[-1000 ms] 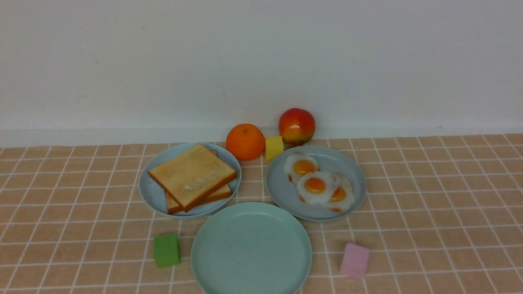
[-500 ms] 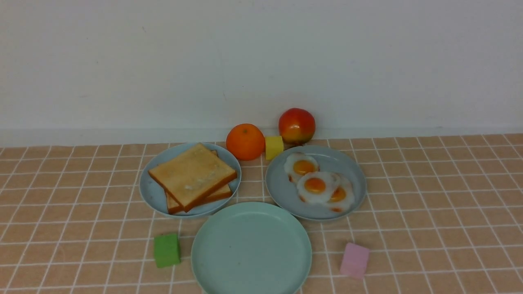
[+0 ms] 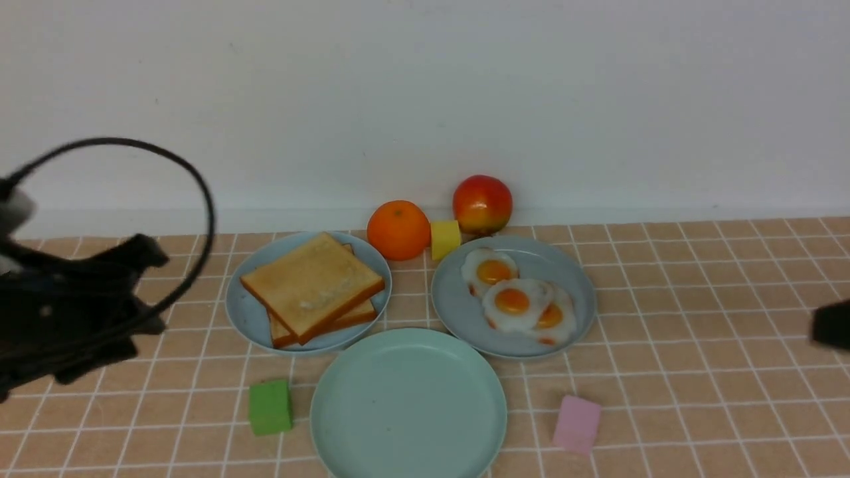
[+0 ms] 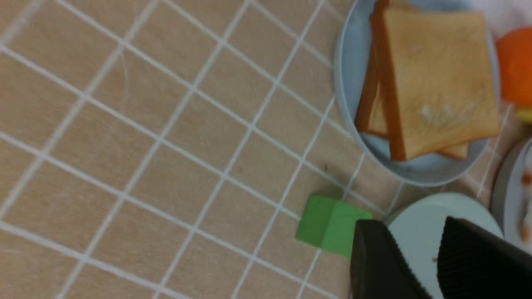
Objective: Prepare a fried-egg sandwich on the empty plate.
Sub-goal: Use the left arm to grab a slice of bread
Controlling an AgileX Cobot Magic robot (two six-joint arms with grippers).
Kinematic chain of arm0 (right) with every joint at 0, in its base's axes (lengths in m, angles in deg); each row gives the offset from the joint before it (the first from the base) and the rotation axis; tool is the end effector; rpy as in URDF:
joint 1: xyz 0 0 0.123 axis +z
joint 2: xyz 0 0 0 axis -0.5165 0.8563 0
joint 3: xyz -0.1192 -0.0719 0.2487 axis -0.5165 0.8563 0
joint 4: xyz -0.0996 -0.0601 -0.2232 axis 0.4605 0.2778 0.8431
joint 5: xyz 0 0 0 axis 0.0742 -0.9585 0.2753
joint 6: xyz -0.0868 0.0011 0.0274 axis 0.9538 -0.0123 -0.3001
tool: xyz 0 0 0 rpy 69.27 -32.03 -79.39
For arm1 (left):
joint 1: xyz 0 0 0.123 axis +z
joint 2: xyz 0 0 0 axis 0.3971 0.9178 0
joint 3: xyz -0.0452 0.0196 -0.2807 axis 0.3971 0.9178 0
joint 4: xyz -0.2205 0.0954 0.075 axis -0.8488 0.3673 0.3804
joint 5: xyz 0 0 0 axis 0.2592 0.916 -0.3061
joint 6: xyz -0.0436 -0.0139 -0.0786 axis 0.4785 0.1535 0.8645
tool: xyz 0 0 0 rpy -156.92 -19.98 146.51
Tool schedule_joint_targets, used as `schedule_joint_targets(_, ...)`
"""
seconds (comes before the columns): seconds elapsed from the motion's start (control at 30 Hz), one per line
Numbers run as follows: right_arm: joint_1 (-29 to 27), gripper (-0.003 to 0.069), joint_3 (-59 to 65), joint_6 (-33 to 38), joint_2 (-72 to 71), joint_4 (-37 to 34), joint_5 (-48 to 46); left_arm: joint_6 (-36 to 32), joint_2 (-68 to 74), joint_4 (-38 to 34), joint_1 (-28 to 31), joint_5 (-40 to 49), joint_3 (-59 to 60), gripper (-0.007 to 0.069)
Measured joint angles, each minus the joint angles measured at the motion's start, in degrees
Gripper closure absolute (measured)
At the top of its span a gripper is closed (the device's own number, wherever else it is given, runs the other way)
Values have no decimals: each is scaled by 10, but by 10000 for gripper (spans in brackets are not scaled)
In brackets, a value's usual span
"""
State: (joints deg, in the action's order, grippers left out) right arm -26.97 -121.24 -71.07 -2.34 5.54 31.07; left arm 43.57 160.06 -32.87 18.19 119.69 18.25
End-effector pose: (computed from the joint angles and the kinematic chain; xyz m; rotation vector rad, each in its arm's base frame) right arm 0.1600 0.0406 0.3318 0.0717 2.3607 0.5483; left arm 0.2479 -0.0335 0.2657 -0.8212 2.3879 -0.5227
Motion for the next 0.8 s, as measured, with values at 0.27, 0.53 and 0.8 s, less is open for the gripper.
schedule_joint_targets(0.27,0,419,0,184,23,-164,-42,-164,162,-131,0,-5,-116,386)
schedule_joint_targets(0.53,0,419,0,204,23,-185,-43,-184,301,-155,0,-28,-206,386)
schedule_joint_targets(0.8,0,419,0,204,23,-187,-43,-186,375,-156,0,-58,-255,386)
